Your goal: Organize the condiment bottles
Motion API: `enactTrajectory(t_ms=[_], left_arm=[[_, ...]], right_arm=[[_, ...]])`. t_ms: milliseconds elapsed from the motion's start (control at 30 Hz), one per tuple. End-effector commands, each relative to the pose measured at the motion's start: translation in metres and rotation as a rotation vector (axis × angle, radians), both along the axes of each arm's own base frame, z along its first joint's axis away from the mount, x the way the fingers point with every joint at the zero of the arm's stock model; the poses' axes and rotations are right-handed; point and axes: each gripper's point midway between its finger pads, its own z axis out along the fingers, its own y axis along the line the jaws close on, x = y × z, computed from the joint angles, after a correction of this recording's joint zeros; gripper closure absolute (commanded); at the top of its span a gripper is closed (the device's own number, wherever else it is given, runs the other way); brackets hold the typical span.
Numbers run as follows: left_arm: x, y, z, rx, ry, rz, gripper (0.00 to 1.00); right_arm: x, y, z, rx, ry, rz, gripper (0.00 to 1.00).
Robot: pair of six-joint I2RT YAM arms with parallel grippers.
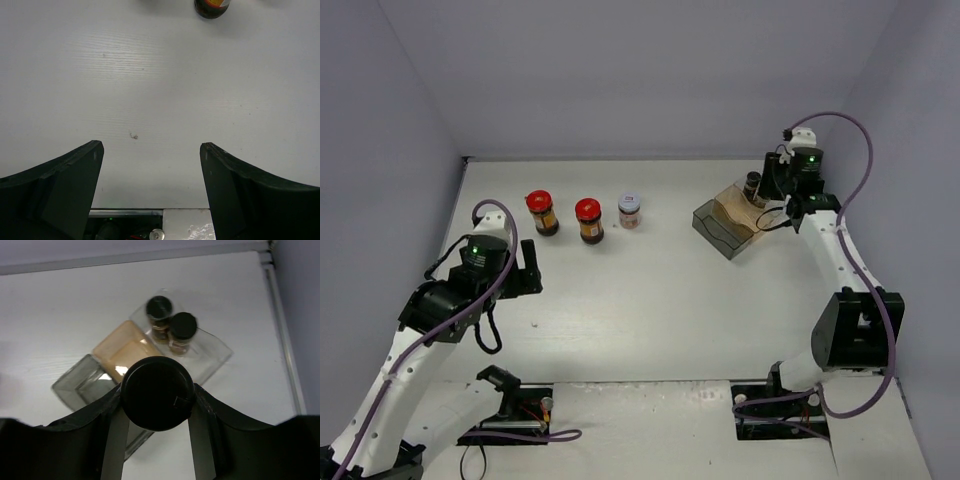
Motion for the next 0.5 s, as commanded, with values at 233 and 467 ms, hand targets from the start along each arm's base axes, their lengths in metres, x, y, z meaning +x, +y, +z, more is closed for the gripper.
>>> enactTrajectory(t_ms=[233, 467], left_arm=[[0.018, -0.005, 0.017, 0.012, -0.075, -0.027, 0.21], [0.021, -0.005, 0.013, 0.036, -0.068, -0.037, 0.22]], right_arm=[[0.048, -0.080, -0.022, 0.031, -0.054, -0.188, 1.00], [0.062, -0.089, -0.045, 0.035, -0.054, -0.177, 1.00]])
